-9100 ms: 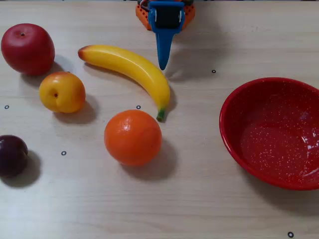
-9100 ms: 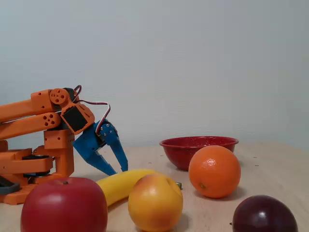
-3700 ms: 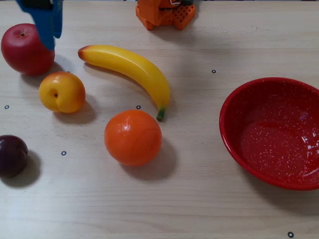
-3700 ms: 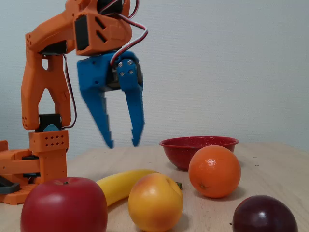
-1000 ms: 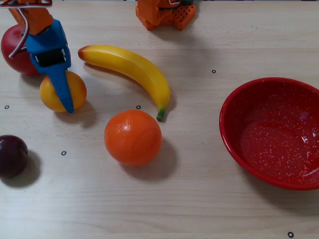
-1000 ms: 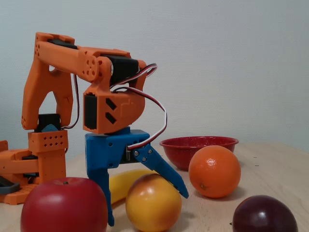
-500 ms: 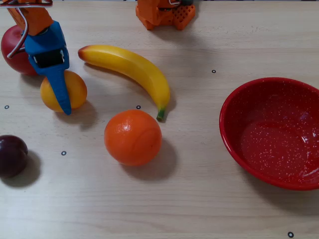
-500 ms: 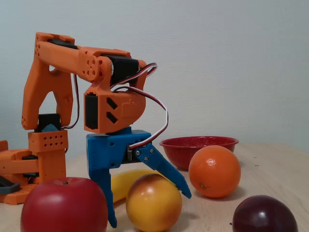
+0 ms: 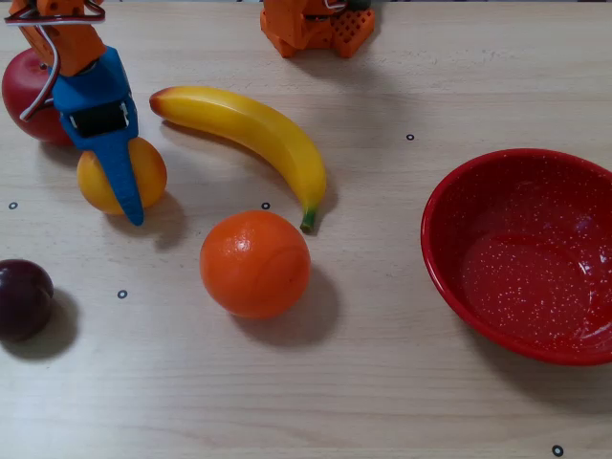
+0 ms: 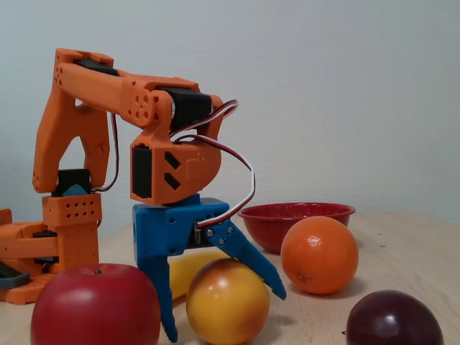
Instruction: Put peach in the red bowl.
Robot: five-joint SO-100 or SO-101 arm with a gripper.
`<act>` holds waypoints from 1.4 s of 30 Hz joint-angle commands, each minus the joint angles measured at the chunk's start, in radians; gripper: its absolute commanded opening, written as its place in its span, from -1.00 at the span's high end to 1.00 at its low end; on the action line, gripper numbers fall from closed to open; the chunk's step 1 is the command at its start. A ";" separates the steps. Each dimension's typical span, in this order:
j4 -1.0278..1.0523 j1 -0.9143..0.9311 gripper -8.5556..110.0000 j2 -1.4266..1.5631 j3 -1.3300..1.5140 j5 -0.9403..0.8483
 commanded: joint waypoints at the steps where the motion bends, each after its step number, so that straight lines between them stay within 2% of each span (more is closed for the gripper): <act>1: -0.018 -0.023 0.07 0.040 -0.044 -0.009; 27: -0.031 -0.028 0.27 0.031 -0.044 -0.032; 38: -0.018 -0.032 0.59 0.026 -0.043 -0.083; 42: -0.009 -0.037 0.85 0.025 -0.037 -0.124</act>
